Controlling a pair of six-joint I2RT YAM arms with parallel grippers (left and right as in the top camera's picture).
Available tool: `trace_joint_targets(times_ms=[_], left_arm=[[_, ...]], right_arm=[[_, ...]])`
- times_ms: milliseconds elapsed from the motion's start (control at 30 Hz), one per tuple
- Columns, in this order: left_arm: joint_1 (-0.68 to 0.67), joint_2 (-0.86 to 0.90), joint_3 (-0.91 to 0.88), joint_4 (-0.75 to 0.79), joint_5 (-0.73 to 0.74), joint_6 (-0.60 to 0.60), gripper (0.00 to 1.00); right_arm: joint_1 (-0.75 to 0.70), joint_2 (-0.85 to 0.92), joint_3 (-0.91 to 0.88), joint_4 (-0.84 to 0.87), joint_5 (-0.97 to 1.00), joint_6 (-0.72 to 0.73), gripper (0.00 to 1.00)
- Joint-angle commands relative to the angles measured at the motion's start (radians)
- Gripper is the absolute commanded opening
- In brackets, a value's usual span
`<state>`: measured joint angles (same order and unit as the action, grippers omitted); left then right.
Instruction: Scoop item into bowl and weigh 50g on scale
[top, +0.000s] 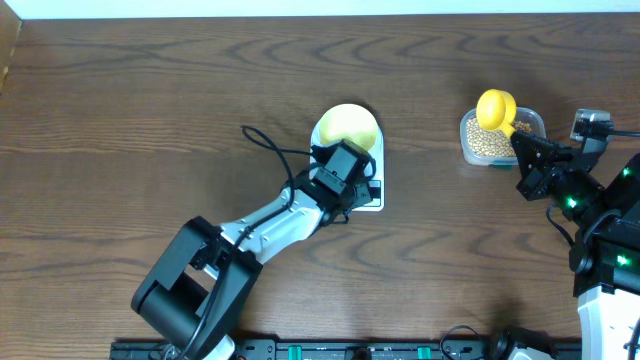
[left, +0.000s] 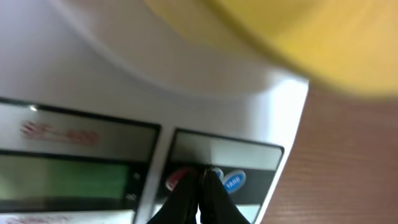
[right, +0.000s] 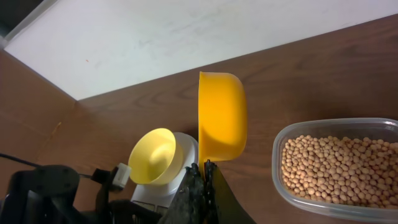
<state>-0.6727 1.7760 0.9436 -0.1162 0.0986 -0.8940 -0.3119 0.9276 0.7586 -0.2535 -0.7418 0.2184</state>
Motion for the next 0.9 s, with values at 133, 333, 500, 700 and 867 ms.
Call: trace_joint_targets(times_ms=[133,333,500,700,867], left_arm=[[-0.018,0.018,-0.02,-0.017,-0.013,-0.008,0.07],[0.008,0.014,-0.017,-0.021,-0.039,0.009,0.07],[0.041,-0.066,0.003,-0.074,-0.038,0.06,0.07],[0.043,-0.225,0.003,-0.276,-0.039,0.155,0.07],[0.075,-0.304,0.003,-0.524,-0.121,0.22,0.07]], right_arm=[[-0.006,0.002,0.028,0.002,0.003,-0.018,0.01],[-0.006,0.002,0.028,0.002,0.003,-0.018,0.01],[-0.006,0.002,0.028,0.002,0.003,-0.018,0.01],[-0.006,0.016,0.028,0.002,0.011,-0.018,0.01],[-0.006,0.094,0.027,-0.008,0.017,-0.04,0.01]])
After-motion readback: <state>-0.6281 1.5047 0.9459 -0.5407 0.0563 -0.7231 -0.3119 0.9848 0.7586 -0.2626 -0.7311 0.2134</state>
